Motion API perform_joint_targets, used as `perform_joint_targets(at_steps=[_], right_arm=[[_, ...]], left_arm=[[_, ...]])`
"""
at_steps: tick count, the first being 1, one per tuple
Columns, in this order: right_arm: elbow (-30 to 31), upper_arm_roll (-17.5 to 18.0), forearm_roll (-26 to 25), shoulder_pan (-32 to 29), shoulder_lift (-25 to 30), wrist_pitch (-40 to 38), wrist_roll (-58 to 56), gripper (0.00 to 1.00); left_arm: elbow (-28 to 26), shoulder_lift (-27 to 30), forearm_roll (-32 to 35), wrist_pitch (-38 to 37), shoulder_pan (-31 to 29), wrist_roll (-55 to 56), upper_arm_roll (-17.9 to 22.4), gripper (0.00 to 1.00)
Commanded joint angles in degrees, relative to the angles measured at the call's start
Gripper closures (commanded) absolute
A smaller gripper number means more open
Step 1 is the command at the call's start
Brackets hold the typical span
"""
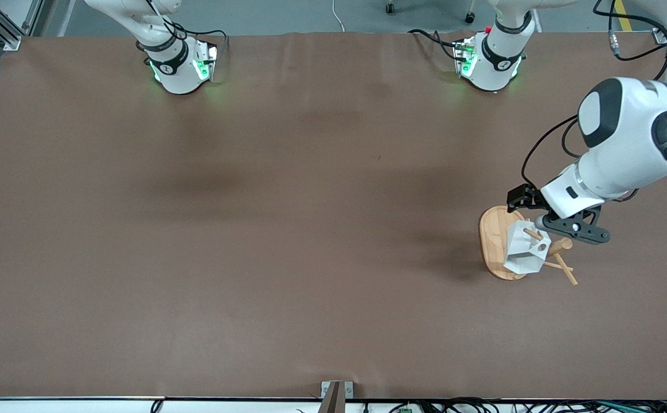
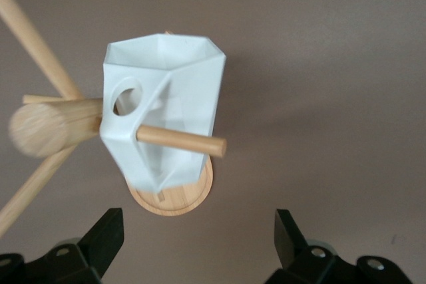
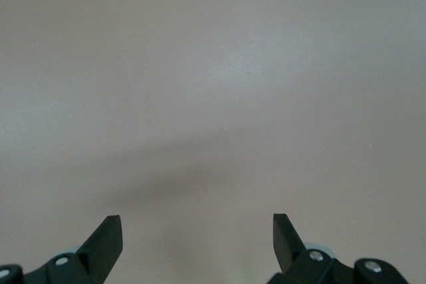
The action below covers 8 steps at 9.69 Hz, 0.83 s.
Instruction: Hang cup on rack
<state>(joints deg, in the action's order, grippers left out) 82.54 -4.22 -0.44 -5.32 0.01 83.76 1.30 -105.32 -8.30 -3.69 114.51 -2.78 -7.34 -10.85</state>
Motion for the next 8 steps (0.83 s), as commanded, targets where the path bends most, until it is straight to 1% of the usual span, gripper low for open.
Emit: perform_joint_targets(at_steps=[1, 3, 4, 6, 7, 8], right_arm=[[1.3, 0.1, 0.8, 0.0, 1.2, 0.6, -0.3, 0.0], [1.3, 0.1, 0.8, 0.0, 1.2, 0.6, -0.3, 0.0], [1.3, 0.1, 0.8, 0.0, 1.2, 0.6, -0.3, 0.0], [1.3, 0.1, 0.8, 0.0, 1.1, 0.6, -0.4, 0.0], [1.3, 0.1, 0.8, 0.0, 1.2, 0.6, -0.3, 0.0], [1.3, 0.1, 0.8, -0.1, 1.2, 0.5, -0.3, 0.0]], left_arm=[[-1.2, 6.2, 0.2, -4.5, 0.4, 5.4, 0.0, 0.0], [0.0, 10.5, 3.9, -7.5, 0.2, 6.0, 0.3, 0.0], [2.6, 10.9, 6.0, -10.2, 0.1, 5.8, 0.6, 0.0], [7.5, 11.5, 6.1, -19.1, 0.5, 4.9, 0.5, 0.0], [8.6, 12.3, 5.7, -22.0, 0.5, 4.6, 0.6, 0.0], [8.5, 13.9, 5.5, -22.7, 0.4, 4.9, 1.4, 0.0]])
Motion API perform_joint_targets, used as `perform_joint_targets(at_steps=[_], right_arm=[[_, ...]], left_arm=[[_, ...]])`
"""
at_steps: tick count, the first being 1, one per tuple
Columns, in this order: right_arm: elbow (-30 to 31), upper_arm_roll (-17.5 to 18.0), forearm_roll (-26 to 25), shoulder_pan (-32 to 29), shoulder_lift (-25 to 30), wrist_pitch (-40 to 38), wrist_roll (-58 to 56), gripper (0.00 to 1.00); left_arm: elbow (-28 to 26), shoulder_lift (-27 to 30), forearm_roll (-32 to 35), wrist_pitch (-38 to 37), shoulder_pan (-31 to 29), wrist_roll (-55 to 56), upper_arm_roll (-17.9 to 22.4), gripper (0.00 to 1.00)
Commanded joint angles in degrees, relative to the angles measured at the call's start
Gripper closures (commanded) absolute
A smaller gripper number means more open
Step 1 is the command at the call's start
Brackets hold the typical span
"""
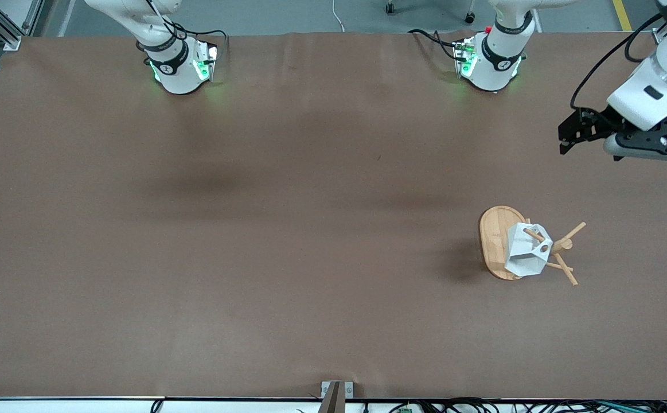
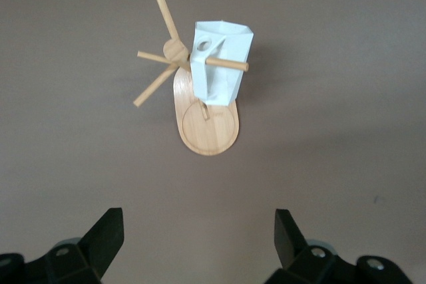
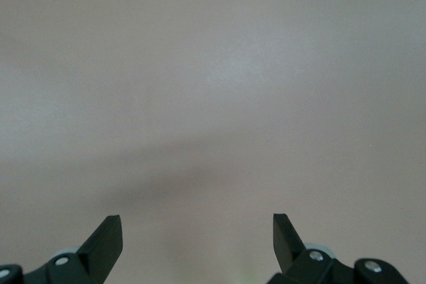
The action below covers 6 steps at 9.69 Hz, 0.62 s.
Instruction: Hang cup on rack
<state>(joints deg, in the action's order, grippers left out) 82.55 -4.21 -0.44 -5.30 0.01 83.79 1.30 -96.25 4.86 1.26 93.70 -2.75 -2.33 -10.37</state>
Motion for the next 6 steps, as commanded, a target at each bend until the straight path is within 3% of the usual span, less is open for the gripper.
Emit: perform_joint_targets(at_steps=[1, 6], right_arm=[[1.3, 0.1, 0.8, -0.1, 1.2, 0.5, -0.3, 0.0], [1.3, 0.1, 0.8, -0.1, 1.2, 0.5, -0.4, 0.0]], left_arm=[[-0.5, 1.7, 0.4, -2.6, 0.5, 0.2, 1.2, 0.0], [1.0, 1.7, -3.0, -3.6, 0.8, 0.3, 2.5, 0.0]])
